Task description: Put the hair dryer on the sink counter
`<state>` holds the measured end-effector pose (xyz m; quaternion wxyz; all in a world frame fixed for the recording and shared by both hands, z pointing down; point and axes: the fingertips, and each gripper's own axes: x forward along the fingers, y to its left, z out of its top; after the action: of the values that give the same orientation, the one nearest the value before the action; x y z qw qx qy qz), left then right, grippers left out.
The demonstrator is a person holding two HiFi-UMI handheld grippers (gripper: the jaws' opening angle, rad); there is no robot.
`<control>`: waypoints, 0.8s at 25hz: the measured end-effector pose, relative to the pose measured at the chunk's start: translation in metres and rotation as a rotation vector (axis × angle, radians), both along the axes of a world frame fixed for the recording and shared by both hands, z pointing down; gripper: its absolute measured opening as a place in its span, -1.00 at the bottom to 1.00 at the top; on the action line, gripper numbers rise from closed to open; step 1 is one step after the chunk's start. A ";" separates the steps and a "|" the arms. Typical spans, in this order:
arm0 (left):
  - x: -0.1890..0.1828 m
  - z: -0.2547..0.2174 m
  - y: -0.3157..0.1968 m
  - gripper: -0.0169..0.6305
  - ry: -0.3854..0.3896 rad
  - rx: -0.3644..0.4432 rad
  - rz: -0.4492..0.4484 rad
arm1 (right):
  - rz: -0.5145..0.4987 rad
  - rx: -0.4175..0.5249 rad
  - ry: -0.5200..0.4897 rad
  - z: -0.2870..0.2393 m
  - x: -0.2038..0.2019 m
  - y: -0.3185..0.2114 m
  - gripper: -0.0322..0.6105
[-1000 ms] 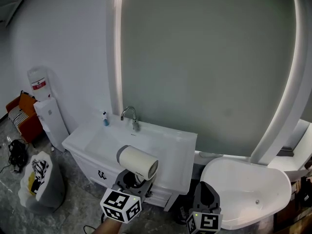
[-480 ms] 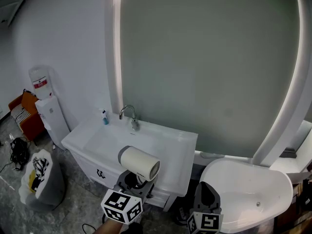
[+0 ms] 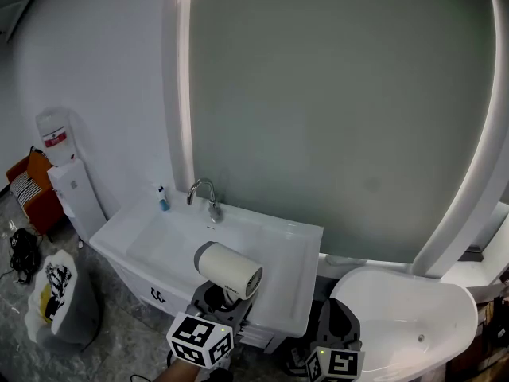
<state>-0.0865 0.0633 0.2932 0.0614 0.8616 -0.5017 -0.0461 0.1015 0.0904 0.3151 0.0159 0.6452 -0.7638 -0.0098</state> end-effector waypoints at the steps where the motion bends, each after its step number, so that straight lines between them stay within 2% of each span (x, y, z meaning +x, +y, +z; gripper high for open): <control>1: -0.001 0.002 -0.010 -0.29 0.000 -0.005 0.001 | 0.001 -0.003 0.000 0.001 -0.001 -0.009 -0.84; 10: -0.006 0.008 -0.092 -0.29 0.008 -0.027 0.040 | 0.025 -0.013 0.006 0.004 -0.011 -0.091 -0.84; 20: -0.003 0.012 -0.177 -0.29 -0.001 -0.045 0.160 | 0.114 -0.019 0.004 -0.001 -0.024 -0.171 -0.84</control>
<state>-0.0892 -0.1132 0.3051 0.0837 0.8974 -0.4323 -0.0292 0.0775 -0.0806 0.3137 0.0241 0.6874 -0.7259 -0.0031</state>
